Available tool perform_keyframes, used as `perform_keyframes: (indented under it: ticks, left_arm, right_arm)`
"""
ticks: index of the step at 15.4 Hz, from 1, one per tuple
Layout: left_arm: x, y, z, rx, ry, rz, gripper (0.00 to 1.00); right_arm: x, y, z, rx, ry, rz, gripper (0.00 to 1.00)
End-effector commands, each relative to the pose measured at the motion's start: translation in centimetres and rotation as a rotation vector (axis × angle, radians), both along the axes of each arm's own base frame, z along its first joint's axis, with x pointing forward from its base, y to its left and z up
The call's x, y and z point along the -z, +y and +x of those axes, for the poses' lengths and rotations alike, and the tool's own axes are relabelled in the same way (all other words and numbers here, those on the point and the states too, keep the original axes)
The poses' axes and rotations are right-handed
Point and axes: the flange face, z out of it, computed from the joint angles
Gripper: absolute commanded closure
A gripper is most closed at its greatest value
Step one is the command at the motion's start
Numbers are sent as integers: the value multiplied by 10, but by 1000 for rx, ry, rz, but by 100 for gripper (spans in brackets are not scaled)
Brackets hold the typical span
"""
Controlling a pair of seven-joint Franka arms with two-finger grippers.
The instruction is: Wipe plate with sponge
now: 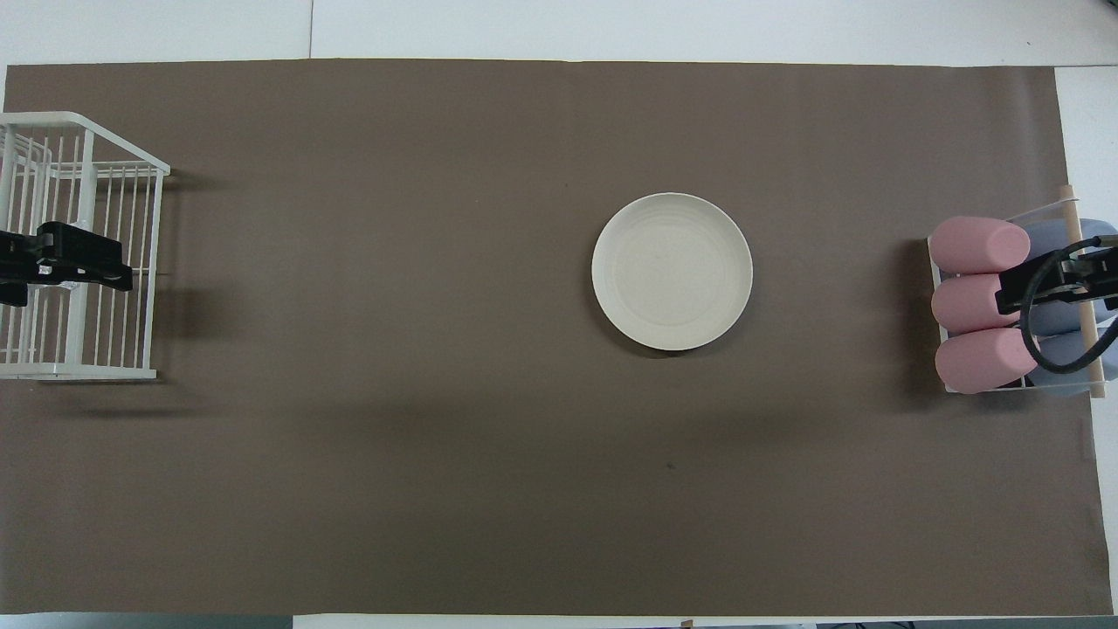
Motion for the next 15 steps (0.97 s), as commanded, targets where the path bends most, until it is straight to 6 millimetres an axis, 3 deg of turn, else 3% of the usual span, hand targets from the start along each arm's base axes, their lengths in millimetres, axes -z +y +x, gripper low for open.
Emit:
perform_keyframes:
  ticks: [1, 10, 13, 15]
  left_arm:
    - [-6, 1, 2, -6, -8, -13, 0]
    - [6, 8, 4, -130, -73, -6, 0]
    - [22, 10, 12, -127, -62, 86, 0]
    - [51, 12, 25, -104, -34, 180, 0]
  right_arm:
    - [0, -2, -7, -21, 3, 16, 0]
    - [0, -3, -7, -18, 3, 16, 0]
    - [0, -3, -7, -18, 3, 16, 0]
    - [-1, -2, -7, -19, 1, 16, 0]
